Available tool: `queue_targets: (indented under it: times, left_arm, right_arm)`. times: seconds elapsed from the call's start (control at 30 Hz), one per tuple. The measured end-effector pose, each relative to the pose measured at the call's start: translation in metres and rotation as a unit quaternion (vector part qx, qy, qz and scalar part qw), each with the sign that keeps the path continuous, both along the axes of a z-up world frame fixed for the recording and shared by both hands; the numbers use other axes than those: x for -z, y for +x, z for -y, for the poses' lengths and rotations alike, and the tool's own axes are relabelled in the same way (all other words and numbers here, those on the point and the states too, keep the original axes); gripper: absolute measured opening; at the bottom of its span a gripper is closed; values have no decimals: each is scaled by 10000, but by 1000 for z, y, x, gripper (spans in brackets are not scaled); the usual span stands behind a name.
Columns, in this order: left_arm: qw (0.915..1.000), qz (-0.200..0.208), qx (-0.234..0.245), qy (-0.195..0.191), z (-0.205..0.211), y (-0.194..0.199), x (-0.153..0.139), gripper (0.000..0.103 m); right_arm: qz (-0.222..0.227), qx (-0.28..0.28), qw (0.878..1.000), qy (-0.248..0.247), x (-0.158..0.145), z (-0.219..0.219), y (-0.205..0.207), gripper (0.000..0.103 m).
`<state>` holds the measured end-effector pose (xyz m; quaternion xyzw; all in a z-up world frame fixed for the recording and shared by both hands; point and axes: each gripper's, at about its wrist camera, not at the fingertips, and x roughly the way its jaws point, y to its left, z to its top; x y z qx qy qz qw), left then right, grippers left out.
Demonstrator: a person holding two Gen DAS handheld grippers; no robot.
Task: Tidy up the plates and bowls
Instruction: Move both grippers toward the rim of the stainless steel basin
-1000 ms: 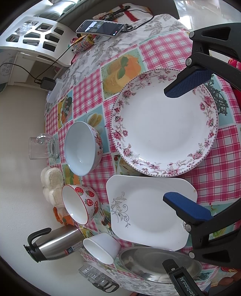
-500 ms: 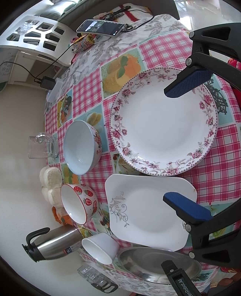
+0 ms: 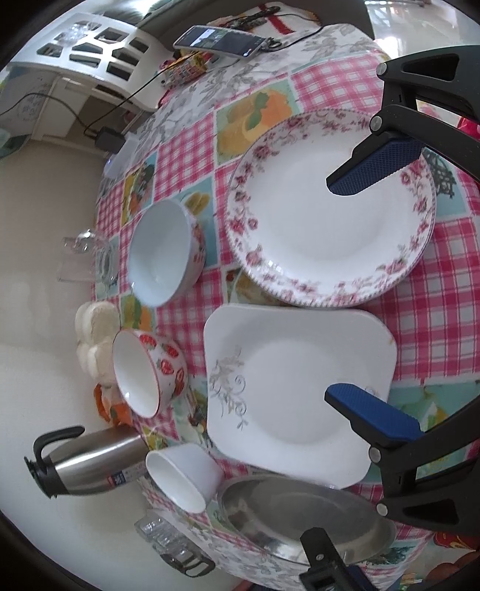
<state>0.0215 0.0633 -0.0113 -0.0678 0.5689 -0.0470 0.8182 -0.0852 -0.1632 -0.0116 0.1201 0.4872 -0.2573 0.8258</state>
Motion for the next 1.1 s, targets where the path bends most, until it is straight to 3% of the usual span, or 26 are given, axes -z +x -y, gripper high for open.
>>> queue_targets:
  times: [0.23, 0.57, 0.7, 1.1]
  left_arm:
    - [9965, 404, -542, -481, -50, 8, -3, 103]
    - [9816, 1270, -1011, -1008, -114, 7, -2, 103]
    - [9835, 1129, -885, -1100, -121, 10, 9, 103]
    - [9927, 522, -860, -668, -120, 17, 40, 103]
  right_arm:
    - [234, -110, 9996, 103, -1, -10, 14, 103]
    - [698, -611, 9956, 136, -2, -38, 42, 103]
    - [781, -882, 9929, 139, 1, -52, 54, 103]
    - [657, -1561, 9848, 380, 20, -79, 91, 103]
